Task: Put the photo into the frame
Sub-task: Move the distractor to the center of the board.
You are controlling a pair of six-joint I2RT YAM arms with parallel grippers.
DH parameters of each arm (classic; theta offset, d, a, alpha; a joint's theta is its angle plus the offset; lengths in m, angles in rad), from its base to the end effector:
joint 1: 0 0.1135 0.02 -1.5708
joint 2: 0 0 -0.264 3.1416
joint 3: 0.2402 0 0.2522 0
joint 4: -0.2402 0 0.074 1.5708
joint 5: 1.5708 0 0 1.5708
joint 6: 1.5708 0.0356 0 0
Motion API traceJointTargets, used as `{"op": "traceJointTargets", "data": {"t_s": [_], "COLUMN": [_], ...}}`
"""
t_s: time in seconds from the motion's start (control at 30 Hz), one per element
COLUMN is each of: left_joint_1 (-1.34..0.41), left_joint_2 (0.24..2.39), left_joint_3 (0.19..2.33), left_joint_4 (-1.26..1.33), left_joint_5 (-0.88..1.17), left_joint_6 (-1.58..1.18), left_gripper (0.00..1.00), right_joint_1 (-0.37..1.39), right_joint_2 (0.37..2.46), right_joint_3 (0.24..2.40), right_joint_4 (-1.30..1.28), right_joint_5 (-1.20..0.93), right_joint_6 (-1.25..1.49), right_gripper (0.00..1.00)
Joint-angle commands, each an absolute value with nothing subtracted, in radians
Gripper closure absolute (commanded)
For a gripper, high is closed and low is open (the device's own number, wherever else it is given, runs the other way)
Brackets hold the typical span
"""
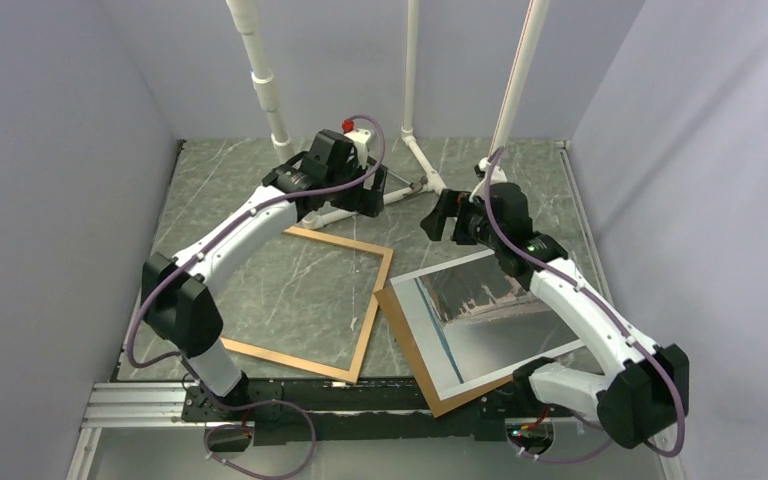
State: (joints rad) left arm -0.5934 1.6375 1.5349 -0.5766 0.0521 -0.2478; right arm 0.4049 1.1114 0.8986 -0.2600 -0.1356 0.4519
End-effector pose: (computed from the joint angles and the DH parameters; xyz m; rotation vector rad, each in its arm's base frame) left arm 0.3079 -0.2099 0.3427 0.4235 2.2598 -0.5033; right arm 0.2300 0.1038 0.3073 -0.0379 2.1062 0.6649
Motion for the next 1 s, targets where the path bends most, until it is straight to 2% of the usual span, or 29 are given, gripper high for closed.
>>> {"op": "traceJointTargets", "data": {"t_s": [0.0, 0.37, 0.77, 0.97], "left_joint_1": [-0.597, -0.594, -0.582, -0.575], "left_joint_2": [1.700, 1.786, 1.821, 1.822], "left_joint_3": [1.631, 1.665, 1.656, 1.629], "left_joint_4": [-0.639, -0.654, -0.681, -0.681], "left_joint_5": [-0.069, -0.135, -0.162, -0.141], "left_joint_6": [-0.218, -0.213, -0.180, -0.160], "left_gripper": [0.02, 0.00, 0.01, 0.01], "right_joint_1": [0.445, 0.545, 0.549, 0.497], "right_joint_2": [1.187, 1.464, 1.771, 1.829], "right_joint_3": [0.986, 1.195, 1.460, 1.526], "right_joint_4": [-0.213, -0.168, -0.200, -0.303], "right_joint_5": [0.057, 0.353, 0.766, 0.773], "right_joint_6": [0.443, 0.391, 0.355, 0.422], "right_gripper": [0.00, 0.00, 0.00, 0.00]}}
